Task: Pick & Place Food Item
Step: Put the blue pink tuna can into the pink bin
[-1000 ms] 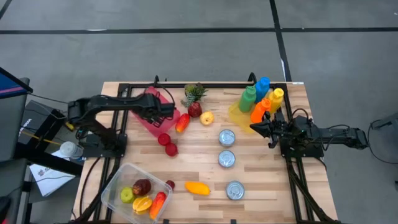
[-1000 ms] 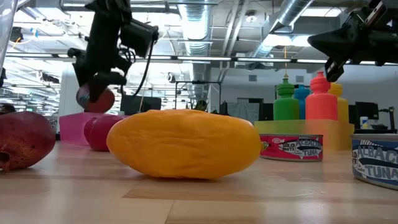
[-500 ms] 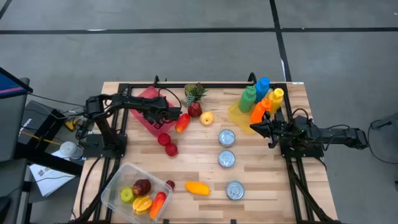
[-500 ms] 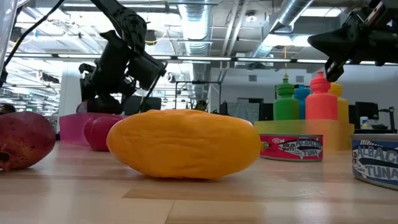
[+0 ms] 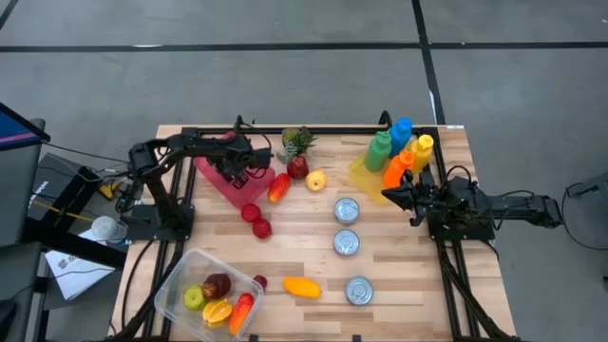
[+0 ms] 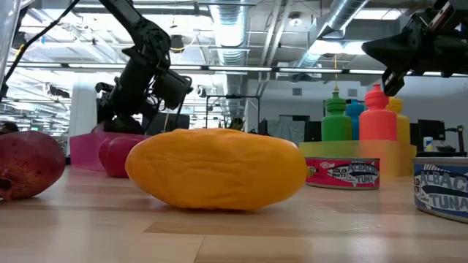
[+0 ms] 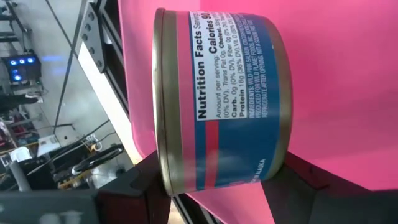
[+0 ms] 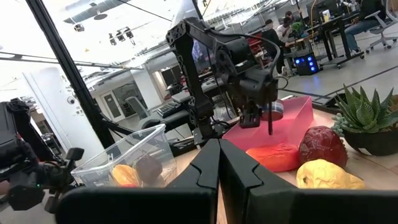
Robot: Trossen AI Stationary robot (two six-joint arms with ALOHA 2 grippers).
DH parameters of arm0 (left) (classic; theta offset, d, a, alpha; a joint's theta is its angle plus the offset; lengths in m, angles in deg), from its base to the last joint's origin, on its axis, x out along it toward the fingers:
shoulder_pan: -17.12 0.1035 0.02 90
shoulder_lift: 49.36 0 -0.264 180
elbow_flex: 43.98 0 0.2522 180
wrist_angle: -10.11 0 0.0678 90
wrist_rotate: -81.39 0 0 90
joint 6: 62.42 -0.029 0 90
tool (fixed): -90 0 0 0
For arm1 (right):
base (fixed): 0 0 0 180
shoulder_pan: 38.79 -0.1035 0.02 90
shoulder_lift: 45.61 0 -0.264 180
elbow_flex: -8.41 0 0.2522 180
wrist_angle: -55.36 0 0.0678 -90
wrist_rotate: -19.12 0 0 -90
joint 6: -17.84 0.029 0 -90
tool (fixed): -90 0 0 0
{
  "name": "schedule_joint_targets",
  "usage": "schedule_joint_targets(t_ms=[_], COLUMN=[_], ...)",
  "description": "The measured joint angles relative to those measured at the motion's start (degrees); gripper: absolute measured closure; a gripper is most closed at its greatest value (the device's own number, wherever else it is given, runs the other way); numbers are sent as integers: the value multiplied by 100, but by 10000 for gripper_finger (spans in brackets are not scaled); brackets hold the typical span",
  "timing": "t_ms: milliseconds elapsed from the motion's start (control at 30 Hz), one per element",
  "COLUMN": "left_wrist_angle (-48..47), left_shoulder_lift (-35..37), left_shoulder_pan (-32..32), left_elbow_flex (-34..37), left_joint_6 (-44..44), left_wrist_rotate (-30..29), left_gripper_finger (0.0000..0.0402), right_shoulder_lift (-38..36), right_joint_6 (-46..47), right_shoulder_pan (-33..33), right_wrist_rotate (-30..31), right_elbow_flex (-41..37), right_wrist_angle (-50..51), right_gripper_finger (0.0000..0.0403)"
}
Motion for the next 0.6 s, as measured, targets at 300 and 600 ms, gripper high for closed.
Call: schedule_joint_targets(t_ms=[300,600], left_wrist_angle=[392,382], left_shoulder_lift=[2,42], left_shoulder_pan=[230,176], left_elbow_flex=[413,562], left_joint_6=[-187,-44], left_wrist_rotate=[295,397], left_gripper_finger=[213,200], right_shoulder_lift=[0,0], right_joint_6=[0,0], right_shoulder_pan=[-2,0], right_wrist_rotate=[0,0], right_elbow_flex=[0,2], right_wrist_angle=[0,0], right_gripper_finger=[403,403])
